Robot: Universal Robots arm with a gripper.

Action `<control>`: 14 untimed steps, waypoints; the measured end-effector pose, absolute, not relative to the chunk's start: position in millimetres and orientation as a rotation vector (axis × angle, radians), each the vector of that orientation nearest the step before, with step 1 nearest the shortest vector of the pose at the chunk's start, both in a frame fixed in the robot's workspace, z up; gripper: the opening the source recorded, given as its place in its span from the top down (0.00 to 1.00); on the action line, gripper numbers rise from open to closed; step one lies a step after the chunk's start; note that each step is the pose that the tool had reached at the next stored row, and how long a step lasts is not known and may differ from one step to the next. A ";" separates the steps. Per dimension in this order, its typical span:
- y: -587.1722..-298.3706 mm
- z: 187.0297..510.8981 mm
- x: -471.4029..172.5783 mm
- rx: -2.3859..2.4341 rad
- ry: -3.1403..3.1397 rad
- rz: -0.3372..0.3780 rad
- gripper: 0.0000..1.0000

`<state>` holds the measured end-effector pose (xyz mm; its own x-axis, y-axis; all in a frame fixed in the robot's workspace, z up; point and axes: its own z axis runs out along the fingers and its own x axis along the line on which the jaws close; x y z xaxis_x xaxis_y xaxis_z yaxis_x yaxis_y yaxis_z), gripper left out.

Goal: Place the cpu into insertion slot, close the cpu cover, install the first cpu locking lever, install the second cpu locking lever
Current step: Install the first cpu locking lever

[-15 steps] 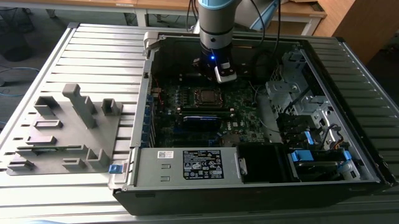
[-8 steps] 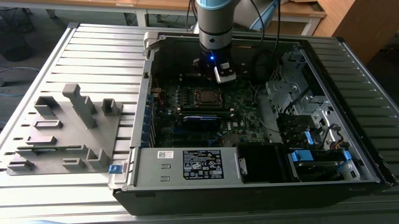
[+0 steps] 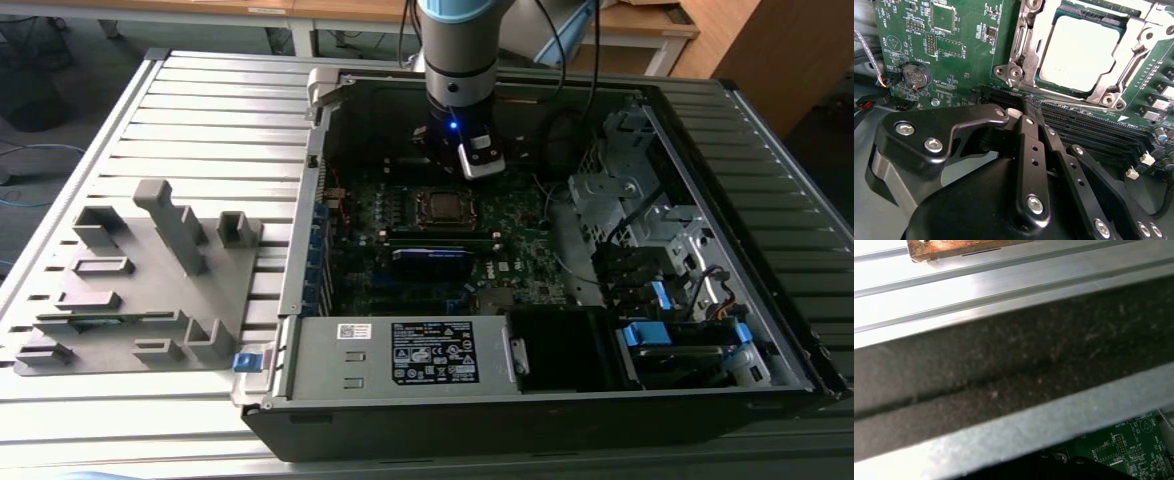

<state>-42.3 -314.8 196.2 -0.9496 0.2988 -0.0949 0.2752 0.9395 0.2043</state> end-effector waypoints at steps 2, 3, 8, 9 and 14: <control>-315.2 196.2 -42.4 0.441 2.971 0.286 0.89; -315.7 196.1 -42.4 0.441 2.971 0.286 0.89; -317.3 195.7 -42.4 0.442 2.970 0.286 0.89; -317.3 195.7 -42.4 0.442 2.970 0.286 0.89; -317.6 196.6 -42.4 0.441 2.971 0.286 0.89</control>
<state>-42.4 -317.6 196.6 -0.9496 0.2988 -0.0949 0.2753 0.9395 0.2041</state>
